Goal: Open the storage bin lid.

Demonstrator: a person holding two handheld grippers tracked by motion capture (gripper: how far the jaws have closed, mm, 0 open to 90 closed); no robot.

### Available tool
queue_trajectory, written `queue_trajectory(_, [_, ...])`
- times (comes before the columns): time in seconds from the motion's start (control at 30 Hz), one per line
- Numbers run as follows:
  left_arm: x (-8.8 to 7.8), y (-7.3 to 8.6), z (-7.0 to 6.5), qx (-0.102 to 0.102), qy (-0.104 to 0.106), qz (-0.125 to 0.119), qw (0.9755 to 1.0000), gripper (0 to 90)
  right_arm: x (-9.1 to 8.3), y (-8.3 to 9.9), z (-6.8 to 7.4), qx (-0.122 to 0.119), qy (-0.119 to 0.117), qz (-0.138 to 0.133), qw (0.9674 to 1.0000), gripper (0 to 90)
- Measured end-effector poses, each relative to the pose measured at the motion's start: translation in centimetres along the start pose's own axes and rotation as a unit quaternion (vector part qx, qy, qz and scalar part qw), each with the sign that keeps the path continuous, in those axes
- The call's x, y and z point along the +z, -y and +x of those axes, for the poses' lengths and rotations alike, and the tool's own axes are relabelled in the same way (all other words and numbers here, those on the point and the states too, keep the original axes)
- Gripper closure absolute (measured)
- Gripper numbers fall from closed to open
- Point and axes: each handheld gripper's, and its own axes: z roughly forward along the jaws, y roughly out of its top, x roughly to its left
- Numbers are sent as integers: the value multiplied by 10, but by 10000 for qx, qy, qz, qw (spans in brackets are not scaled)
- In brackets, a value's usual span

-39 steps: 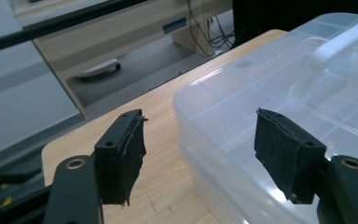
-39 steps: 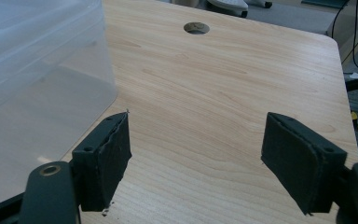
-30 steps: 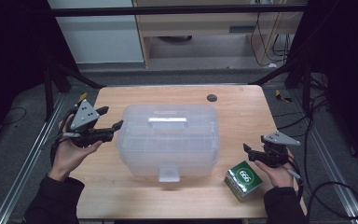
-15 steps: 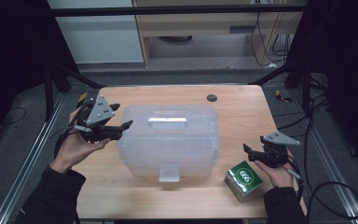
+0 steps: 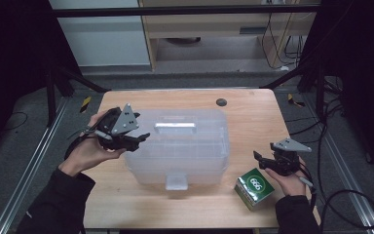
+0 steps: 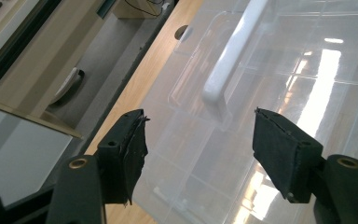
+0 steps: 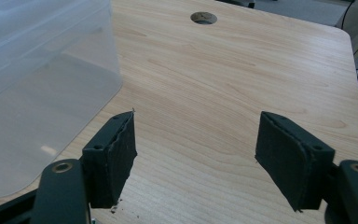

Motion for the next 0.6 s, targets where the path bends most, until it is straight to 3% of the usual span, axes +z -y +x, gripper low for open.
queue_trajectory(0.23, [5,-9,-4,323,33,160,9993,390,-1,0,0,-1,-4,-24,10000,321])
queue_trajectory(0.6, [18,-25,-12,897,122,398,9951,457,1,0,1,-13,-81,57,9999,338])
